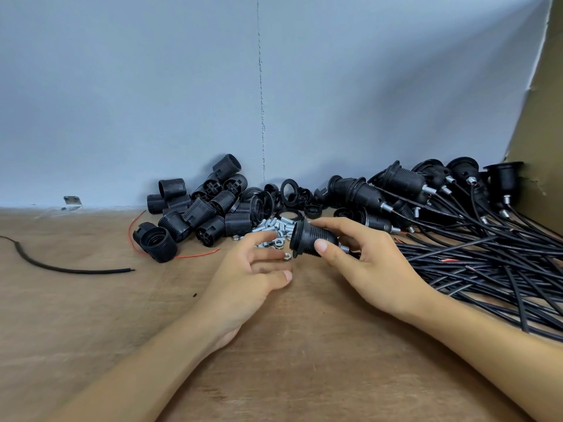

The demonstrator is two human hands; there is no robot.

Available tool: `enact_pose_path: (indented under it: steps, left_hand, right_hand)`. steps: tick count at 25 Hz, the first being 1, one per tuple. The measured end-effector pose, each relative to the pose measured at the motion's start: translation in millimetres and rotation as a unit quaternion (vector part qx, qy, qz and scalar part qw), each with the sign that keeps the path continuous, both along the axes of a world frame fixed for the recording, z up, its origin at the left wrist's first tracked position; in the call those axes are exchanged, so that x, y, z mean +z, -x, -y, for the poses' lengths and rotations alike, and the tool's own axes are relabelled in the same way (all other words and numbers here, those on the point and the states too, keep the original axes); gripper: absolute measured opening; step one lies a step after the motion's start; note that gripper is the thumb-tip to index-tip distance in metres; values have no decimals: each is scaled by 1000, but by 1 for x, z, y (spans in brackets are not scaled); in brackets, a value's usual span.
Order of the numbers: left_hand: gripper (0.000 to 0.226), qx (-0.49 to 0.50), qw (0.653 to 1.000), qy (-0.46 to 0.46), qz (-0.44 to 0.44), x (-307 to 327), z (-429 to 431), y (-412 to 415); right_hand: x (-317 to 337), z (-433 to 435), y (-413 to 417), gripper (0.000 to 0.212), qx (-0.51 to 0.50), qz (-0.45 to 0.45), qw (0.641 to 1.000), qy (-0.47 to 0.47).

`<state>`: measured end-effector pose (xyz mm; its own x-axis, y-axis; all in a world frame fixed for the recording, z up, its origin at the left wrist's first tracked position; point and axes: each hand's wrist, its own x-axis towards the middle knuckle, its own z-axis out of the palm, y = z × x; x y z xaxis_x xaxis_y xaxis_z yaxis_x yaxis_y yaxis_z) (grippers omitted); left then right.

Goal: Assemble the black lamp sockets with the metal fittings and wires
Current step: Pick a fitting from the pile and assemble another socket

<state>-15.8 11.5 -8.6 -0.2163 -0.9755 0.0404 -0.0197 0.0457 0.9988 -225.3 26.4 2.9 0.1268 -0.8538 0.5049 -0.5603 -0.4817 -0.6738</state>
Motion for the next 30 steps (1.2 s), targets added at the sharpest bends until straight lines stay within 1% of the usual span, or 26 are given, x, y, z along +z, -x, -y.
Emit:
enact_pose_path:
  steps: [3,5,8,11,13,14,16,19,22,25,30]
  left_hand:
    - [52,-7,1000,-3,-19,1,-1,1]
    - [47,-12,999,-3,-38,0,-1,2]
    - [42,-11,999,2,-37,0,0,4]
    - [34,-20,999,10,-30,0,0,5]
    - [30,-21,999,14,-28,0,0,5]
    - [28,-22,999,16,-24,0,0,5]
    - [24,-23,999,17,-15,0,0,5]
    - [22,-24,1000,20,-3,-1,1,4]
    - [20,-26,999,22,1,-2,1,3]
    - [19,-29,999,21,4,-1,1,3]
    - [18,-28,999,24,8,-1,1,4]
  right_hand:
    - [-1,0,-1,34,-11,-25,1000,9]
    - [1,0,-1,36,-35,-42,998,31]
    - [7,1,-1,39,-67,-79,992,68]
    - [13,-1,-3,39,-93,-164,979,74]
    - [14,0,-6,38,-131,-233,961,78]
    - [17,2,-6,39,-153,-247,953,85]
    - [27,10,-8,39,-194,-234,947,106]
    - [50,39,0,38,-250,-178,943,131]
    - [65,68,17,41,-283,-112,947,103]
    - [64,81,28,43,-320,-146,932,90]
    - [54,84,26,39,-330,-212,914,106]
